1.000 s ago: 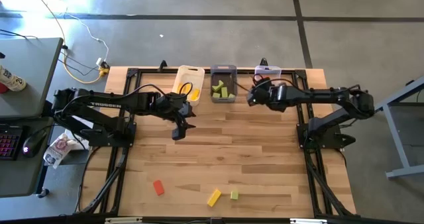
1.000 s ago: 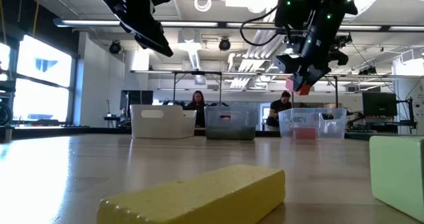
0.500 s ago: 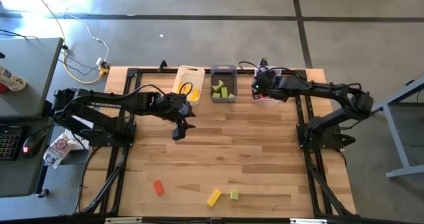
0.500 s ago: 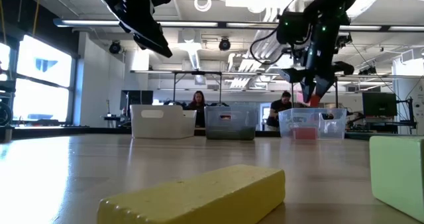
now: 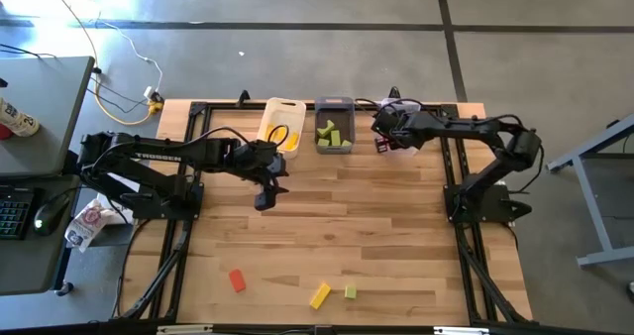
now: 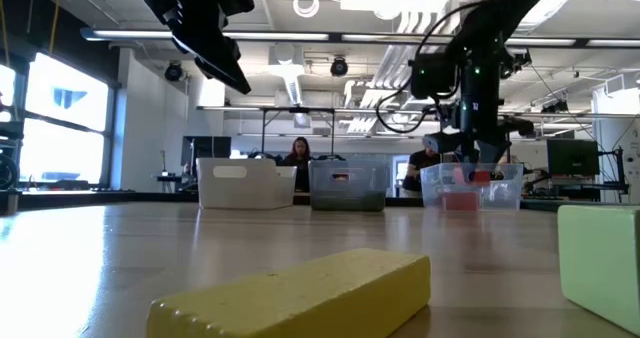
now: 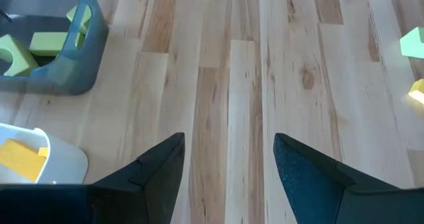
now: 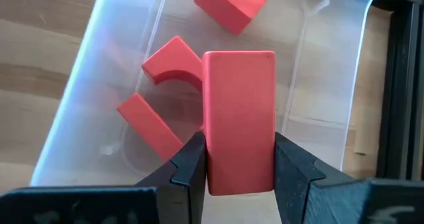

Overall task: Sort & place blocks by color
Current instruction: Put the orange block into the transparent bin, then put the green block into the black bin

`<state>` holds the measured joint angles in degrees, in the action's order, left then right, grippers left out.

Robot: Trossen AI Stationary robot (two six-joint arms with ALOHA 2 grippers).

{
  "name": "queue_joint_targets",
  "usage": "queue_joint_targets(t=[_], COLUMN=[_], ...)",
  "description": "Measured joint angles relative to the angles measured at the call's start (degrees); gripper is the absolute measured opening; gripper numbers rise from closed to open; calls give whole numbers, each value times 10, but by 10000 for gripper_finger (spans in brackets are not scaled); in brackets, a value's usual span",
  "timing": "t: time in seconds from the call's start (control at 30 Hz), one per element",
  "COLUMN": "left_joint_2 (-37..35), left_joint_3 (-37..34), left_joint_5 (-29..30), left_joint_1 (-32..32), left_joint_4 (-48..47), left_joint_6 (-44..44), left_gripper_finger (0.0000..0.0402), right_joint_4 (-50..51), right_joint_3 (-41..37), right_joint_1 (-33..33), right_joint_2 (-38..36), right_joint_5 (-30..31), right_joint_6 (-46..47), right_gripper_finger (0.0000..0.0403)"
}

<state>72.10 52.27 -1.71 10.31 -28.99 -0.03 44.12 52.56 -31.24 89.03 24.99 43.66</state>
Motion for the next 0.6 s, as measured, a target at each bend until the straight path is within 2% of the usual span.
queue_joint_targets(t=[0.1, 0.37, 0.6], left_joint_2=[0, 0, 0], left_joint_3=[0, 0, 0], left_joint_5=[0, 0, 0], left_joint_1=[0, 0, 0], left_joint_4=[0, 0, 0], left_joint_6=[0, 1, 1], left_gripper_finger=[218, 218, 218], right_joint_4=[0, 0, 2], right_joint_3=[0, 0, 0], right_joint_1=[-3, -3, -2], right_joint_2=[2, 2, -8], right_joint_5=[0, 15, 9], right_joint_6=[0, -2, -2], right_gripper_finger=[120, 211, 224])
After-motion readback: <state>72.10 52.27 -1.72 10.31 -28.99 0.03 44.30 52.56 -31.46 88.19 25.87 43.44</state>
